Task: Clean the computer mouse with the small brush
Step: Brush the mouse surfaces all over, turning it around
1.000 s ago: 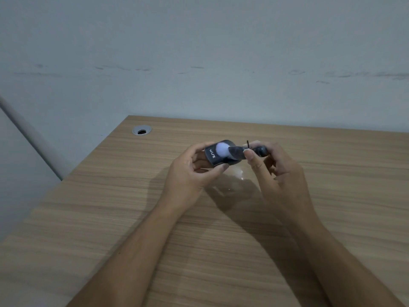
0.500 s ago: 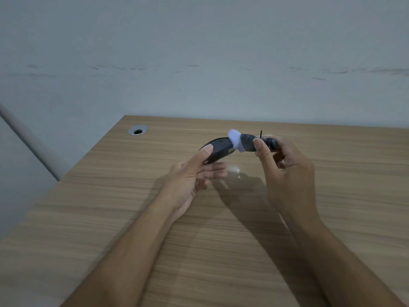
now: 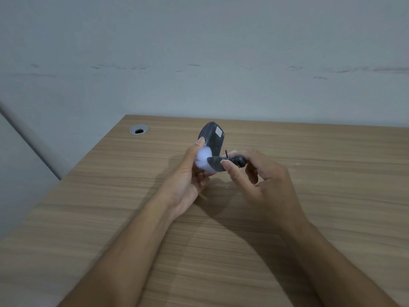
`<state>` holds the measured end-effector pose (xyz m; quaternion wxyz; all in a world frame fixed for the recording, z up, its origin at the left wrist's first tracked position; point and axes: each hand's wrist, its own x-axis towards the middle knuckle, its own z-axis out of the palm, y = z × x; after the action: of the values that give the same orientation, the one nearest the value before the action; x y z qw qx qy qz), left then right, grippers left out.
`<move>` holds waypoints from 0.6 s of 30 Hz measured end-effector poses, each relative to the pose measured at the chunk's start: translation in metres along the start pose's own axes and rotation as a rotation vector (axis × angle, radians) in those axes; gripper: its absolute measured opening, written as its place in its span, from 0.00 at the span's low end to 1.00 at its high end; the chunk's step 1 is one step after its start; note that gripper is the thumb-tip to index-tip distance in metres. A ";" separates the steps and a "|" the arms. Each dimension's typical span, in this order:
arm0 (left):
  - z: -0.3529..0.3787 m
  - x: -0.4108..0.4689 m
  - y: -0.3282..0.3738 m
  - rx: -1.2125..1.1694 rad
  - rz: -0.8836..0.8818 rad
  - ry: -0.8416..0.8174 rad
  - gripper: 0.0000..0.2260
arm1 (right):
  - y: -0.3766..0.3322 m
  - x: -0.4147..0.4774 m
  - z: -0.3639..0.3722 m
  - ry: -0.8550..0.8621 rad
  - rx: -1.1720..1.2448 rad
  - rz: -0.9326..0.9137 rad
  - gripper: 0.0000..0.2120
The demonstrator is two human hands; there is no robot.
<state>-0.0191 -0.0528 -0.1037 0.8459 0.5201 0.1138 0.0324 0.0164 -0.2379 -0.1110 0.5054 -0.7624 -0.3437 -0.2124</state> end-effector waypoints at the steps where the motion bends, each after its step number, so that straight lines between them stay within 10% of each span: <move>1: 0.000 0.001 0.000 0.009 0.006 -0.015 0.15 | 0.000 0.001 -0.001 0.007 -0.007 0.007 0.07; 18: -0.016 0.002 -0.008 0.810 0.514 0.194 0.12 | -0.005 0.008 -0.020 0.286 0.124 0.218 0.09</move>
<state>-0.0212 -0.0418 -0.1184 0.5258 0.8131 0.0634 0.2417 0.0181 -0.2529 -0.0945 0.6151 -0.7246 -0.1962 -0.2409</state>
